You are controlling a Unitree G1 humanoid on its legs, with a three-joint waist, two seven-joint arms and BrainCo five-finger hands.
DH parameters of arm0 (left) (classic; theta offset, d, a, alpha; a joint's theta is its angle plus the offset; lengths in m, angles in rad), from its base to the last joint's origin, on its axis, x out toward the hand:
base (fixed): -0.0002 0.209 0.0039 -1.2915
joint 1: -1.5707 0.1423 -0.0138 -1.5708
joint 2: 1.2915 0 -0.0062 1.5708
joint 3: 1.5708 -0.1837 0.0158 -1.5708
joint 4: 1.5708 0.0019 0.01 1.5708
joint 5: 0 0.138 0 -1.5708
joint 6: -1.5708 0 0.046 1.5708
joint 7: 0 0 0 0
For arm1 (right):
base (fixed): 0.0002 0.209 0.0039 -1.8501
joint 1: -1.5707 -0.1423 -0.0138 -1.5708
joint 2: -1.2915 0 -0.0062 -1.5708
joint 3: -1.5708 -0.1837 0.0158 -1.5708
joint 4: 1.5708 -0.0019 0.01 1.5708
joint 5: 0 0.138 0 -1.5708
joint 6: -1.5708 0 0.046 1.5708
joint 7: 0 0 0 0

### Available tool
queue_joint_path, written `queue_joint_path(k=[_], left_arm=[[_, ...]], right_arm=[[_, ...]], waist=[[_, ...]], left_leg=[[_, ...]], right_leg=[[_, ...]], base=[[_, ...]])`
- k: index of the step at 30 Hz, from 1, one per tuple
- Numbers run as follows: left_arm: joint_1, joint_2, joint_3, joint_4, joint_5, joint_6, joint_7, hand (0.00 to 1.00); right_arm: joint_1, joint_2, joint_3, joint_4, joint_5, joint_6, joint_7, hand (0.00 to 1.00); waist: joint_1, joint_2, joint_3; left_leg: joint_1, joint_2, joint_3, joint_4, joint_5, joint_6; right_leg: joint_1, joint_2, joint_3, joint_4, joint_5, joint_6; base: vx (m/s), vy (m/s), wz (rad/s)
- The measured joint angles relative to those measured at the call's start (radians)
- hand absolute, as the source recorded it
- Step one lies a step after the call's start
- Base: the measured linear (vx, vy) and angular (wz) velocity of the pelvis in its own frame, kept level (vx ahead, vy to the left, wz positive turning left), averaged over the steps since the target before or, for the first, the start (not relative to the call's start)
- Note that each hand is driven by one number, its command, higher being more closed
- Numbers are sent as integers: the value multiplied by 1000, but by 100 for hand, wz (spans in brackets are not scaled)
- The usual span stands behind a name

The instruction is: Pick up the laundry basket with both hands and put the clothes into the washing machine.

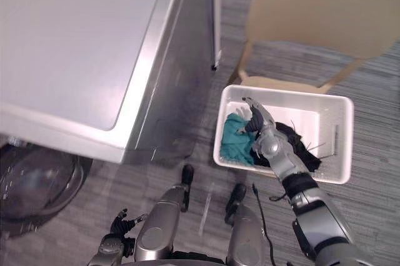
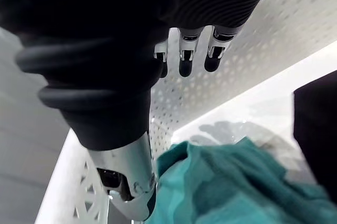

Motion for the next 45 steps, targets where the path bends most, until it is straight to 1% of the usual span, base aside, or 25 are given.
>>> queue_joint_path(k=[2,3,6,7,9,10,12,15,18,21,22,24,25,27,28,29,30,33,35,36,37,39,43,44,45], left_arm=[[-10,-1,0,-2,-2,-3,3,0],[-19,-1,1,-1,-11,-6,15,0],[-56,-7,9,-3,-28,-6,20,0],[-79,-12,19,-10,-30,-6,23,0],[-112,-21,22,-27,-37,-7,34,0],[-131,-26,27,-39,-38,-7,39,0],[-166,-42,51,-45,-47,-10,40,0],[-193,-54,54,-70,-68,-12,48,0],[-200,-55,63,-81,-79,-12,65,0],[-203,-62,77,-82,-90,-11,67,0],[-202,-62,77,-82,-90,-11,67,0],[-202,-61,77,-84,-108,-11,68,0],[-202,-61,77,-84,-109,-11,68,0],[-202,-58,77,-85,-111,-10,68,0],[-202,-55,78,-85,-111,-9,68,0],[-202,-44,77,-80,-111,-6,68,0],[-200,-40,76,-77,-111,-4,67,0],[-193,-40,73,-75,-110,2,64,0],[-171,-39,67,-71,-108,14,59,0],[-162,-39,67,-70,-108,16,59,0],[-144,-33,68,-61,-108,16,58,0],[-124,-25,67,-48,-106,20,50,0],[-78,-23,70,-29,-105,33,34,0],[-56,-23,79,-28,-104,35,28,0],[-43,-23,84,-27,-104,35,20,0]], right_arm=[[-28,8,25,48,-3,7,-15,0],[-54,11,39,64,-10,19,-20,0],[-92,26,76,117,-23,31,-23,0],[-111,38,94,139,-42,46,-20,100],[-138,62,120,171,-48,65,-23,100],[-163,85,142,187,-53,69,-29,100],[-203,95,161,199,-78,80,-42,100],[-248,107,158,215,-84,107,-50,100],[-239,135,140,191,-62,118,-62,100],[-197,132,64,63,-18,128,-74,100],[-180,132,38,4,1,128,-90,100],[-125,132,-39,-178,15,125,-118,100],[-107,134,-59,-223,17,123,-130,100],[-20,144,-137,-388,40,107,-163,100],[5,150,-155,-422,44,107,-173,100],[58,165,-192,-485,53,104,-179,100],[111,183,-222,-534,80,100,-180,100],[234,226,-282,-626,131,86,-179,100],[343,271,-323,-732,201,55,-175,100],[369,282,-328,-752,213,44,-175,100],[408,303,-329,-774,241,24,-173,100],[464,325,-338,-810,272,12,-167,100],[556,372,-375,-878,340,-17,-128,100],[573,389,-376,-892,385,-25,-108,100],[590,402,-376,-910,413,-30,-97,100]], waist=[[14,-1,2],[13,-8,7],[13,-9,7],[11,-10,8],[11,-14,12],[8,-24,18],[7,-28,20],[9,-32,22],[8,-44,29],[-2,-46,30],[-5,-48,31],[-21,-55,32],[-20,-59,32],[-27,-75,31],[-28,-82,29],[-36,-91,28],[-51,-97,28],[-51,-115,19],[-59,-128,8],[-63,-132,-2],[-77,-140,-28],[-82,-151,-63],[-91,-155,-130],[-100,-155,-155],[-101,-154,-168]], left_leg=[[-31,-7,-15,1,6,2],[-63,-16,-27,6,11,4],[-125,-19,-35,14,16,6],[-152,-19,-35,15,25,7],[-177,-16,-36,18,35,3],[-186,-16,-34,23,37,0],[-205,-13,-34,38,37,0],[-225,-5,-18,44,41,-2],[-222,3,2,55,42,-2],[-213,10,20,61,41,-2],[-203,13,31,60,41,-2],[-169,18,49,46,41,-2],[-161,20,57,43,41,-2],[-131,31,78,27,41,-2],[-123,32,86,21,41,-2],[-106,33,90,6,41,-2],[-86,34,89,-2,41,-2],[-35,36,97,-30,41,-2],[17,34,108,-63,42,-2],[25,33,110,-69,43,-2],[37,33,110,-80,43,-2],[66,32,113,-105,43,-2],[133,25,112,-147,43,-2],[151,23,111,-160,42,-2],[169,19,112,-171,42,-2]], right_leg=[[-32,-17,-18,35,-12,-1],[-64,-26,-26,65,-30,-1],[-119,-45,-49,103,-41,-4],[-145,-52,-61,119,-46,-4],[-166,-56,-70,134,-51,-7],[-179,-61,-71,148,-56,-9],[-191,-61,-75,157,-59,-13],[-213,-61,-76,164,-60,-14],[-213,-61,-72,171,-60,-14],[-201,-60,-71,170,-60,-14],[-194,-59,-69,169,-60,-14],[-175,-56,-55,163,-60,-14],[-172,-54,-45,160,-60,-14],[-160,-44,-21,141,-60,-14],[-160,-43,-14,140,-60,-14],[-150,-41,-11,135,-59,-14],[-130,-37,-10,126,-59,-13],[-94,-27,5,103,-56,-11],[-56,-23,16,79,-53,-7],[-48,-21,18,71,-52,-5],[-33,-16,19,53,-49,-1],[-6,-12,20,26,-45,3],[73,-4,17,-44,-32,18],[99,3,15,-75,-21,20],[119,4,16,-96,-15,22]], base=[[-119,-3,43],[-116,2,36],[-120,23,29],[-70,-10,28],[-58,-16,18],[-22,-20,4],[0,0,0],[15,-7,-1],[72,-28,-6],[35,-16,-3],[10,-16,-10],[-13,-22,-15],[-33,-15,-28],[-43,-18,-35],[-33,-25,-24],[-7,-21,-11],[5,-19,-8],[43,-13,-17],[75,-4,-14],[92,6,-6],[114,15,-6],[138,16,-4],[151,20,1],[116,26,-1],[133,27,-3]])
